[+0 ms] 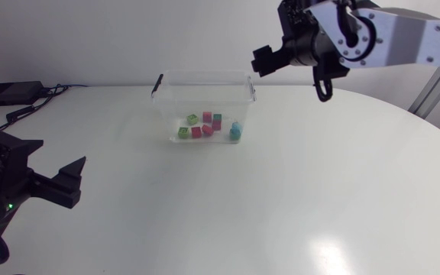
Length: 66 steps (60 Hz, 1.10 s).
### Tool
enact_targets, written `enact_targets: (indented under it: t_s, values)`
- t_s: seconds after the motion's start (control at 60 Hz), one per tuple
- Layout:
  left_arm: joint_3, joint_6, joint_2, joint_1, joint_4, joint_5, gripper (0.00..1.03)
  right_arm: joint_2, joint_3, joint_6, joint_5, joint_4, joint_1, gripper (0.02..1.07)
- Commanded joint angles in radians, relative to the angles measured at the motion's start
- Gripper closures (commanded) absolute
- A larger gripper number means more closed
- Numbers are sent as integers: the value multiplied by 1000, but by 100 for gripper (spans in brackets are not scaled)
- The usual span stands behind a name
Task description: Place the duplo bricks in the container
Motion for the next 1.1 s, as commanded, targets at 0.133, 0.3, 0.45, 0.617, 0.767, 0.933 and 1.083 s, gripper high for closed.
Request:
enact_targets:
  t_s: [0.133,0.3,0.45,0.617,0.767,0.933,1.083]
  values:
    - [-42,6,-19,9,40,-27,4,-212,-224,-33,16,75,-54,7]
    - [-72,-26,-61,12,60,-59,4,-362,-362,-43,21,108,-100,7]
    - [-112,-47,-111,18,97,-102,4,-474,-462,-48,26,119,-137,7]
    - [-123,-50,-170,38,97,-108,4,-603,-548,-72,29,141,-169,7]
    - [-143,-50,-219,43,91,-108,4,-721,-620,-102,50,141,-169,7]
    - [-171,-52,-270,44,68,-110,4,-830,-689,-126,79,142,-186,7]
    - [-183,-53,-324,49,51,-111,4,-929,-749,-129,88,145,-209,7]
